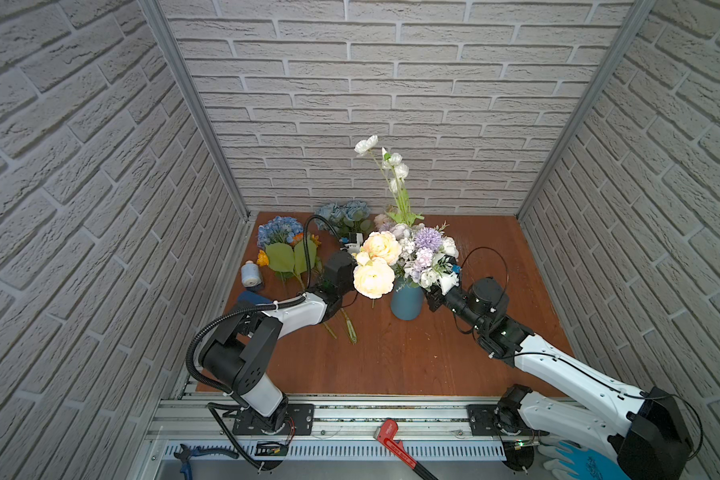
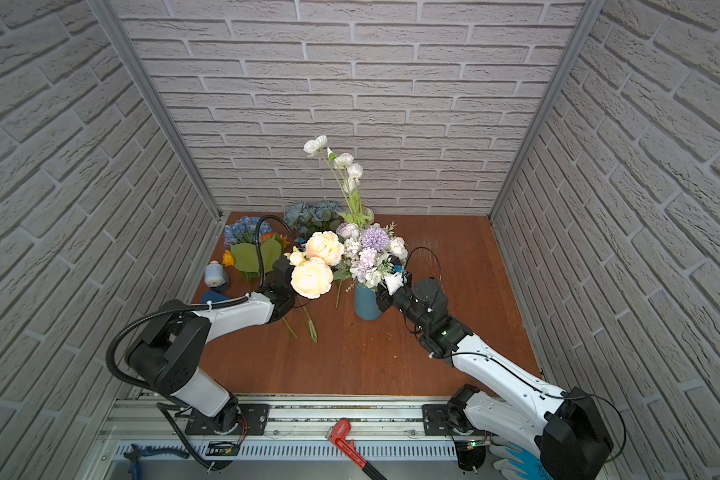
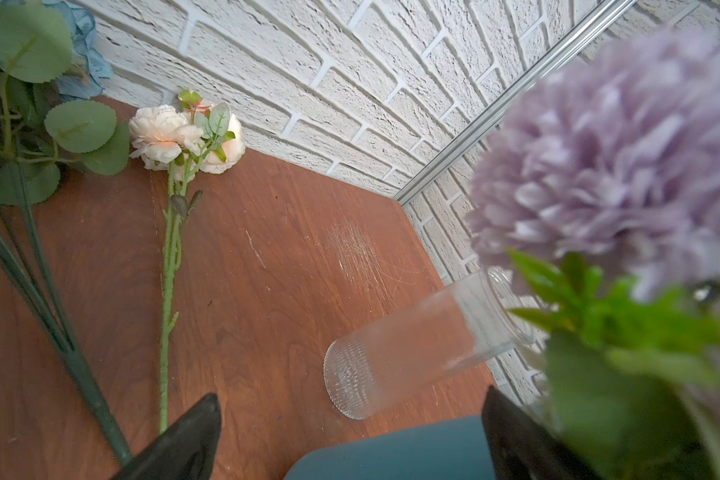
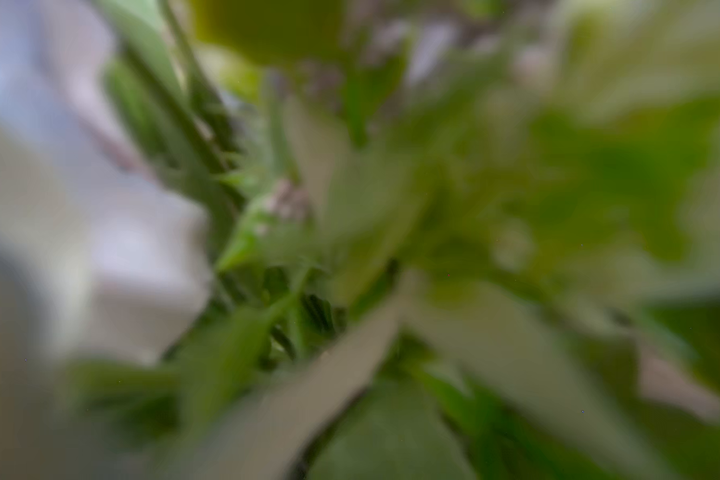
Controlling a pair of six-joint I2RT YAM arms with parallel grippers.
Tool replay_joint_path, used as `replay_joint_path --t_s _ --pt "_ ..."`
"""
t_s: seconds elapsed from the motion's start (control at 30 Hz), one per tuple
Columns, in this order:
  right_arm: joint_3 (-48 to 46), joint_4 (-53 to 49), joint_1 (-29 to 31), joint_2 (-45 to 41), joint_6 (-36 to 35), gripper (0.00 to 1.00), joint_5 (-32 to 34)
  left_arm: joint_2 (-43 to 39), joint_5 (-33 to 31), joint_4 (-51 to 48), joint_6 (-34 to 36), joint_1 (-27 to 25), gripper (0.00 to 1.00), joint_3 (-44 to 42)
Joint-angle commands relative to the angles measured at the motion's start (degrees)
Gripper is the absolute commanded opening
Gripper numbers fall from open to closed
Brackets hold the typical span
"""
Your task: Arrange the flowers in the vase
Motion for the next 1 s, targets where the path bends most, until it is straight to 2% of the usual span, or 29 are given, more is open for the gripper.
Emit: replay_joint_path --t_s 0.0,0.23,0.4,0.77,0.9,0.97 --pt "1.8 4.0 0.4 -0.1 0.1 0.07 -1.1 -2.2 -0.4 2.7 1.1 -0.1 0.98 -0.9" --pt "-0.9 -4.7 1.0 -2.2 0.0 0.06 1.1 -1.9 -0.5 3.0 1.2 -0.1 0.98 -1.0" --pt "-3.3 -6.4 1.3 -1.7 -0.2 0.06 2.5 -1.2 -0.1 3.5 0.7 -0.1 0.97 -0.6" --pt "-1.2 -9.7 2.3 3.1 -2.6 0.06 2.8 -2.1 -0.4 2.4 0.9 -0.1 0.98 -0.7" --pt "-1.4 -11.5 2.8 0.2 -2.4 0.13 3.2 -2.5 -0.6 1.6 1.5 -0.1 0.97 -0.8" --pt "-1.1 -13.6 2.8 -1.3 -2.4 0.25 3.1 -2.5 -0.6 1.6 1.5 -0.1 0.97 -0.7"
